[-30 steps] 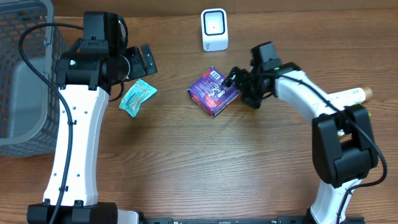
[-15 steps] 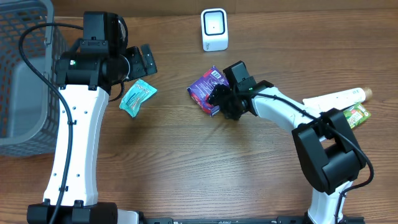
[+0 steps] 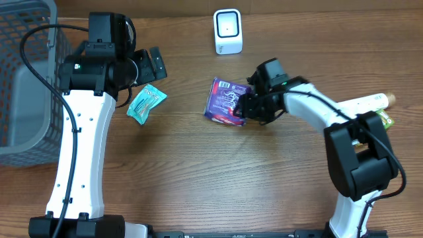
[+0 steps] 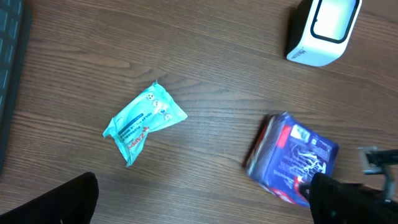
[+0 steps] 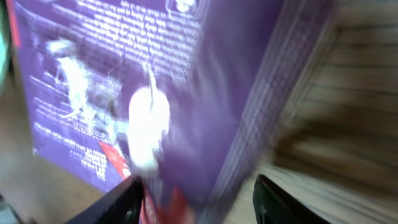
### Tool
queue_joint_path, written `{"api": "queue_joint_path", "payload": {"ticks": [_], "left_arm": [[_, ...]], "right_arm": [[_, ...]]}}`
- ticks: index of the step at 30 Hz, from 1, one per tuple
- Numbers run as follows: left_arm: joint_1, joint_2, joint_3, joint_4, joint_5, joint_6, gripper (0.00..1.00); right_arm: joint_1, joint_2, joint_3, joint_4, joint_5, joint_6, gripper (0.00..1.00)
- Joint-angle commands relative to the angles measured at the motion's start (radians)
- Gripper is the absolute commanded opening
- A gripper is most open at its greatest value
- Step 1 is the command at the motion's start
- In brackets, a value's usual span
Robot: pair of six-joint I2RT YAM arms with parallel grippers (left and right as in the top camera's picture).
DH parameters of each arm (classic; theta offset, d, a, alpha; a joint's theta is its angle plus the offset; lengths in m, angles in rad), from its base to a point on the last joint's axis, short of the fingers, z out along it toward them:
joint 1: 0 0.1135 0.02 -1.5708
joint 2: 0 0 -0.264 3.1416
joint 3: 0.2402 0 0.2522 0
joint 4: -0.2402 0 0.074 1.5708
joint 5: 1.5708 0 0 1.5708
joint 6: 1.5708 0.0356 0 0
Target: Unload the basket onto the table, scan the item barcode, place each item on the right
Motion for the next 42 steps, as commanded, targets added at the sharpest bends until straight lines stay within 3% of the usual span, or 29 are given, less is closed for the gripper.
{"api": "queue_joint_path", "payload": {"ticks": [1, 5, 9, 11, 14, 15, 23, 31, 39, 40, 42], "left_arm": [[0.000, 0.007, 0.010, 0.000, 0.004, 0.020, 0.99], [0.000, 0.007, 0.010, 0.000, 0.004, 0.020, 1.00], [0.000, 0.007, 0.010, 0.000, 0.004, 0.020, 1.00], [0.000, 0.007, 0.010, 0.000, 0.004, 0.020, 1.00], [0.000, 0.007, 0.010, 0.000, 0.004, 0.020, 0.99], [0.000, 0.007, 0.010, 0.000, 0.004, 0.020, 1.00], [0.000, 0.007, 0.010, 0.000, 0.004, 0.020, 1.00], [0.000, 0.007, 0.010, 0.000, 0.004, 0.020, 1.00], [0.000, 0.007, 0.010, 0.000, 0.004, 0.020, 1.00], [0.000, 0.007, 0.010, 0.000, 0.004, 0.020, 0.99], [0.000, 0.007, 0.010, 0.000, 0.004, 0.020, 1.00]], "right_arm": [[-0.024, -0.003, 0.090, -0.096, -0.046, -0.427, 0.59], [-0.025, -0.003, 0.158, -0.178, 0.003, -0.431, 0.83], [-0.047, -0.003, 0.206, -0.204, 0.004, -0.169, 0.93], [-0.072, -0.002, 0.202, -0.218, 0.003, 0.012, 0.91], [-0.101, -0.002, 0.153, -0.198, -0.030, 0.103, 0.65], [-0.107, -0.002, 0.128, -0.176, -0.059, 0.096, 0.63], [-0.116, -0.002, -0.061, 0.067, -0.329, 0.017, 0.79], [-0.113, 0.012, -0.205, 0.343, -0.369, 0.174, 0.84], [-0.060, 0.086, -0.236, 0.512, -0.373, 0.355, 0.70], [-0.058, 0.090, -0.236, 0.519, -0.370, 0.365, 0.64], [-0.060, 0.090, -0.236, 0.527, -0.364, 0.366, 0.41]]}}
